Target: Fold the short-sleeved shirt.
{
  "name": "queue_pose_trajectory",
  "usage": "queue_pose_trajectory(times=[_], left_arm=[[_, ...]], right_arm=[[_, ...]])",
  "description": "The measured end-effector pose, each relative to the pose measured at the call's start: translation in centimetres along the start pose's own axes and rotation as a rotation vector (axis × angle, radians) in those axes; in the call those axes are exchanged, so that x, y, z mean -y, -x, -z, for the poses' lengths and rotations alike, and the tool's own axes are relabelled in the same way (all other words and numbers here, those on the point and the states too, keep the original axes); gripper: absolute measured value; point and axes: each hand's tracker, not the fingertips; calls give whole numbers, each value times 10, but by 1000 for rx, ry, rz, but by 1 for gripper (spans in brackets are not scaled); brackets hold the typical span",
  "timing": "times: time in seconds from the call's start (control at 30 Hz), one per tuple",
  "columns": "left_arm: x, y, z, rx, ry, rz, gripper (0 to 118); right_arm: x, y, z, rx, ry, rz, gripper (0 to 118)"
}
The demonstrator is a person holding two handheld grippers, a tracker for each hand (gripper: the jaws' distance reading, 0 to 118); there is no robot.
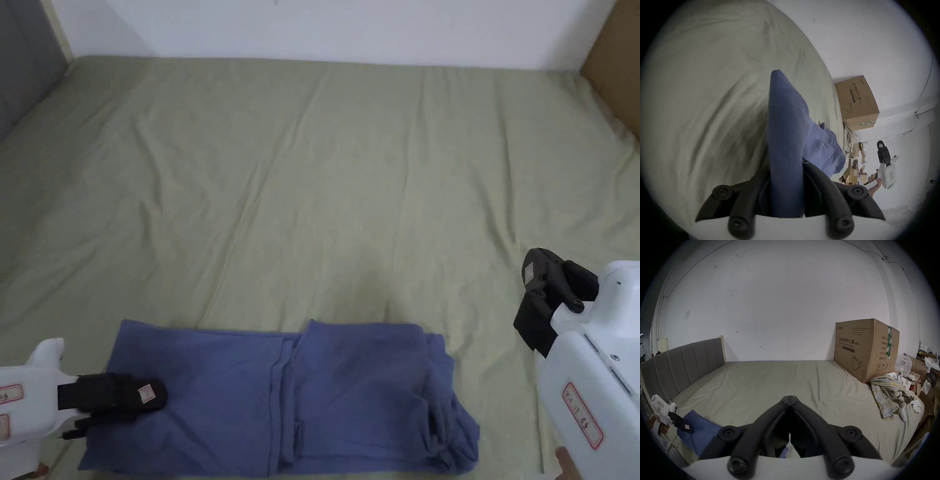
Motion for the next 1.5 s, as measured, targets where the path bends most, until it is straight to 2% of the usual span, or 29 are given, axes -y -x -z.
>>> queue_pose_trajectory(times=[0.17, 0.37, 0.53, 0.6, 0.73, 0.9, 1.0, 1.07, 1.1, 1.13, 1.2, 1.23, 1.27, 1.3, 1.43, 1.47, 1.5], left_arm=[[10, -16, -5, -24, -19, -5, 14], [-5, -36, -9, -136, -43, 39, 14], [3, -115, -11, -162, -79, 134, 14], [5, -148, -6, -185, -82, 203, 14], [23, -225, 26, -239, -44, 320, 14], [39, -278, 92, -289, 59, 495, 14], [55, -295, 135, -300, 111, 544, 15], [67, -298, 165, -256, 165, 565, 16], [71, -298, 173, -237, 176, 559, 18], [75, -298, 182, -209, 198, 542, 28], [79, -294, 198, -158, 252, 530, 60], [82, -294, 203, -178, 260, 530, 86], [84, -293, 206, -178, 261, 544, 99], [84, -294, 206, -176, 258, 552, 104], [71, -287, 181, -149, 197, 516, 101], [65, -281, 173, -139, 167, 482, 95], [59, -275, 167, -132, 140, 454, 83]], right_arm=[[0, 6, -6, -13, -17, -11, 0], [-3, 3, -15, -1, -57, -49, 0], [-1, -12, -19, 7, -65, -16, 0], [2, -15, -21, 20, -73, -26, 0], [6, -26, -26, 25, -80, -35, 0], [11, -44, -31, 32, -69, -14, 0], [15, -56, -33, 39, -60, 10, 0], [18, -62, -35, 49, -51, 12, 0], [19, -64, -35, 52, -48, 13, 0], [20, -67, -36, 60, -44, 15, 0], [24, -73, -35, 67, -31, 29, 0], [25, -76, -35, 68, -24, 37, 0], [26, -78, -34, 73, -18, 42, 0], [27, -80, -34, 78, -14, 47, 0], [27, -84, -34, 79, -13, 56, 0], [27, -84, -33, 81, -14, 53, 0], [27, -84, -32, 80, -16, 52, 0]])
